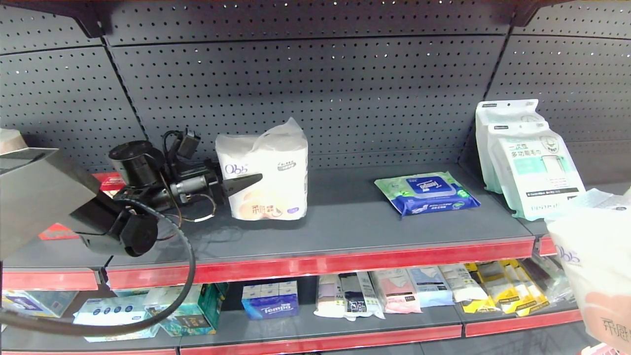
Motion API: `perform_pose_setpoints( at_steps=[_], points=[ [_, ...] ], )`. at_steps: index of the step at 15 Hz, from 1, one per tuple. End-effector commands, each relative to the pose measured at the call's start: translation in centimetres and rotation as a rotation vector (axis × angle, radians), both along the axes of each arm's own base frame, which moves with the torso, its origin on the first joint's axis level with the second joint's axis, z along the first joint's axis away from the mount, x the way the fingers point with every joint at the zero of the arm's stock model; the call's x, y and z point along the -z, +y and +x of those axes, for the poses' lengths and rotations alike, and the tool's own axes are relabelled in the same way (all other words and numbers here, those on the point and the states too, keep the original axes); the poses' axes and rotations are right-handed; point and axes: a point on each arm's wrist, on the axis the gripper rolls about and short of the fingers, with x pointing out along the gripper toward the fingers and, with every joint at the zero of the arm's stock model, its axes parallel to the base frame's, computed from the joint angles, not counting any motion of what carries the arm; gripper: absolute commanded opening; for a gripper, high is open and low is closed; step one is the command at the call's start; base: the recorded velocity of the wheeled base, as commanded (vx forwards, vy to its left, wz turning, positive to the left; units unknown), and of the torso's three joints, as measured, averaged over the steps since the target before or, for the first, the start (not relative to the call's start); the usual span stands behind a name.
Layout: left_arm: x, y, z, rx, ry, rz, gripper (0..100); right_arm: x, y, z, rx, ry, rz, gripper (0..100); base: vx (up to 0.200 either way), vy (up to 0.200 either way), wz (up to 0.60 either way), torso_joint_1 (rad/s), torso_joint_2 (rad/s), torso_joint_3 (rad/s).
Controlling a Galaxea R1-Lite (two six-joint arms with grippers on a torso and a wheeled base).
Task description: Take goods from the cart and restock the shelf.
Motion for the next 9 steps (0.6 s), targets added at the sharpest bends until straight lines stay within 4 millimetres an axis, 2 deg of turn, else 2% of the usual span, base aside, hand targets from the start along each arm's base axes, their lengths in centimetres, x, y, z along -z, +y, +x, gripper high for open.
perform_pose_setpoints(
  at_steps=[1,5,9],
  points=[
    [-0.5,0.4,-1.8,-0.006,0.012,-0.001,0,0.0,0.0,0.0,-0.002,0.000,0.000,0,0.000,0.000,0.00,0.000,0.00,0.000],
    [0.8,1.2,-3.4,-0.027,0.015,-0.002,0,-0.1,0.0,0.0,-0.002,-0.005,0.001,0,0.000,0.000,0.00,0.000,0.00,0.000],
    [1.7,2.3,-4.2,-0.073,0.031,-0.002,0,0.0,0.0,0.0,-0.001,-0.002,0.001,0,0.000,0.000,0.00,0.000,0.00,0.000]
  ],
)
